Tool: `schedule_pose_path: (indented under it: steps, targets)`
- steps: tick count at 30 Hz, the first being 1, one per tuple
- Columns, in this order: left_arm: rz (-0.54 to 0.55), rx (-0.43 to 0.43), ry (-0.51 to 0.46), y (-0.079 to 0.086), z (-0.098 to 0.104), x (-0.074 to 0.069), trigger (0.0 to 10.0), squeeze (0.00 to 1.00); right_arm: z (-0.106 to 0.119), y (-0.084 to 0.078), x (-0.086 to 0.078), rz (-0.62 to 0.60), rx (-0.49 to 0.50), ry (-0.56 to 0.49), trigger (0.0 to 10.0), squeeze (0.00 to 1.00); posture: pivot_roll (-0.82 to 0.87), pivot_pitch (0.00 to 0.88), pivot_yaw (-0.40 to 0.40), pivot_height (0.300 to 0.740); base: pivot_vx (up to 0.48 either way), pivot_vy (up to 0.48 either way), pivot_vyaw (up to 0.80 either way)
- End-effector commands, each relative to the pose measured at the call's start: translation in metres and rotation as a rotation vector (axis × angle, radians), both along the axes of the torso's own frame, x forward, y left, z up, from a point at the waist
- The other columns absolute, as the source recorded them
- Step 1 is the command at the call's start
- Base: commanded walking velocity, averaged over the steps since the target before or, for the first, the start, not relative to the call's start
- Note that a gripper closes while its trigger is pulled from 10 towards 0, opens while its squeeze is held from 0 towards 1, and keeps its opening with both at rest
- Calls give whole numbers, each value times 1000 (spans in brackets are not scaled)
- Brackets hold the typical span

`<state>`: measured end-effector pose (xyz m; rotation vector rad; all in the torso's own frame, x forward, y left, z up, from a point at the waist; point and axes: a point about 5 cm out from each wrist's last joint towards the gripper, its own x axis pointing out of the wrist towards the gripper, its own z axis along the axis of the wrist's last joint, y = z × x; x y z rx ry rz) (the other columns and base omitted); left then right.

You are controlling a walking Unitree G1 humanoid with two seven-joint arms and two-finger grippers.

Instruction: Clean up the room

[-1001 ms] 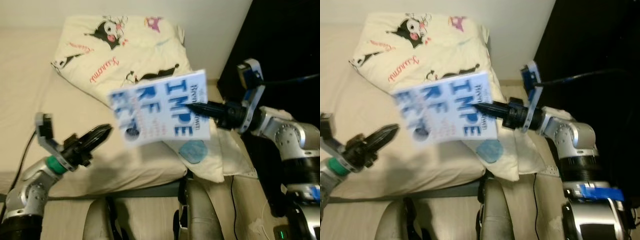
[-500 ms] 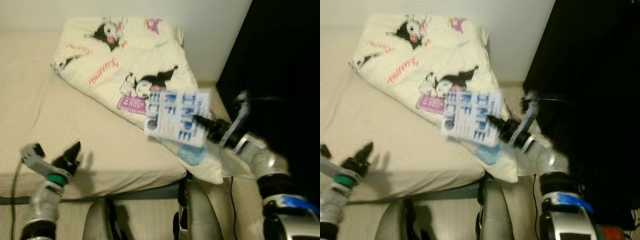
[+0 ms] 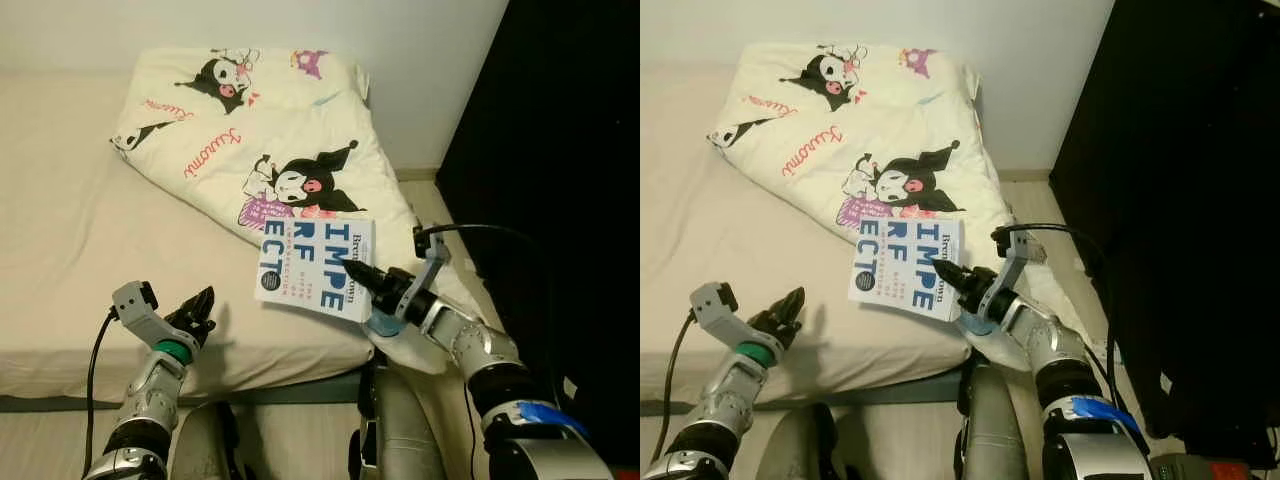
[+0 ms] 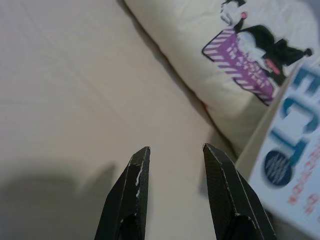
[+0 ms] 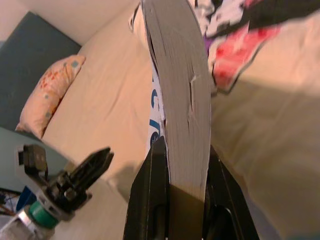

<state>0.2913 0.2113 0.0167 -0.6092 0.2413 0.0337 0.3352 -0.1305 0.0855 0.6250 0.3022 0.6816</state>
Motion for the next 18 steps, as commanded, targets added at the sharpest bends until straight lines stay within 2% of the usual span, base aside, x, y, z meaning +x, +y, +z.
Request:
schedule_pose_path:
  steps: [1,6,11,14,16,18]
  targets:
    - [-3,11,20,-2,-4,-2,10000,0,7,-1,4,-13,10,-32,0,0,-168,0,14,641,-480,0,0]
    - [30,55,33,0,-9,-6,10000,0,1,2,1,-15,8,-30,0,0,-166,0,21,666,0,0,0]
    - [30,63,41,0,-12,-9,10000,0,0,3,1,-13,11,-33,0,0,-167,0,24,681,0,0,0]
    - [39,104,126,5,-26,-22,10000,0,-1,2,1,-17,7,-35,0,0,-167,0,23,696,0,0,0]
    - [39,116,145,6,-29,-25,10000,0,-1,2,1,-19,6,-35,0,0,-167,0,23,701,0,0,0]
    - [52,124,214,9,-41,-38,10000,0,-2,2,1,-22,0,-34,0,0,-169,0,22,711,0,0,0]
